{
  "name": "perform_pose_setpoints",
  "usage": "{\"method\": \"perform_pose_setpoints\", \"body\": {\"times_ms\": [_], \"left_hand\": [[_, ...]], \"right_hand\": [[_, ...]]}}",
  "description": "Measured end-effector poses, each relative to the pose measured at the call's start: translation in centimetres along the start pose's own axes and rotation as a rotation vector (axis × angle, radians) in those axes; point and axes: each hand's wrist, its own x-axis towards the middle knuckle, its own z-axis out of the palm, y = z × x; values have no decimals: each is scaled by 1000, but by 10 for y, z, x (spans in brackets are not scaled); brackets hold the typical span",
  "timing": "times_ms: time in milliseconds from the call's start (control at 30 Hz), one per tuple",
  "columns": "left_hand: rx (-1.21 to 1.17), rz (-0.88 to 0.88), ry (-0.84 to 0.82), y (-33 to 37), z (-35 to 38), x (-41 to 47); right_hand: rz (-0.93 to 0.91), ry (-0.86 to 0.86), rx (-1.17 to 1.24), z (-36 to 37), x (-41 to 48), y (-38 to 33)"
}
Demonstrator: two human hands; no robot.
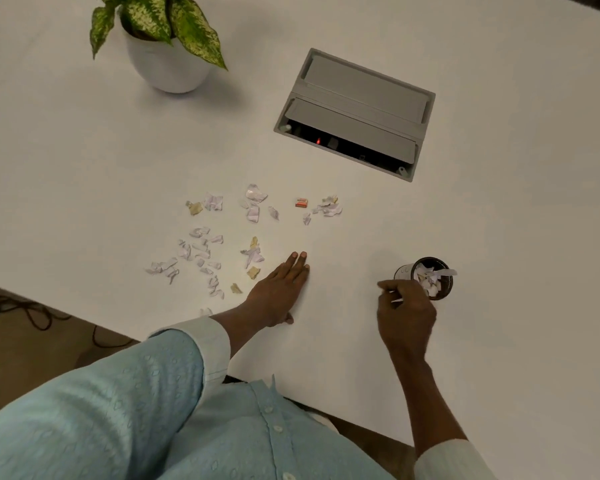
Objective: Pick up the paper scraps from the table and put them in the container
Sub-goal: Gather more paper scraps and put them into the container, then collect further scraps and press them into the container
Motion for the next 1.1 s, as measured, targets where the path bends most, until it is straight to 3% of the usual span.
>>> {"method": "perform_pose_setpoints", "body": {"times_ms": [67,200,300,467,600,900,1100], "left_hand": [[-78,53,52,-8,-1,-12],[-169,139,379,-32,8,-51],[-206,17,485,-51,18,-85],[-279,-249,437,-95,42,-137],[-330,-322,348,-114,56,-151],[-428,-334,274,-124,56,-124],[-340,-250,219,-128,40,-104]], "right_hand": [[-4,-73,48,17,-12,-11],[-13,-249,103,57,-40,-33],[-52,-376,114,87,-60,-46],[-59,-615,89,128,-90,-64],[22,-752,-6,153,-108,-79],[174,-637,-13,183,-94,-98],[85,-668,-71,200,-60,-115]]}}
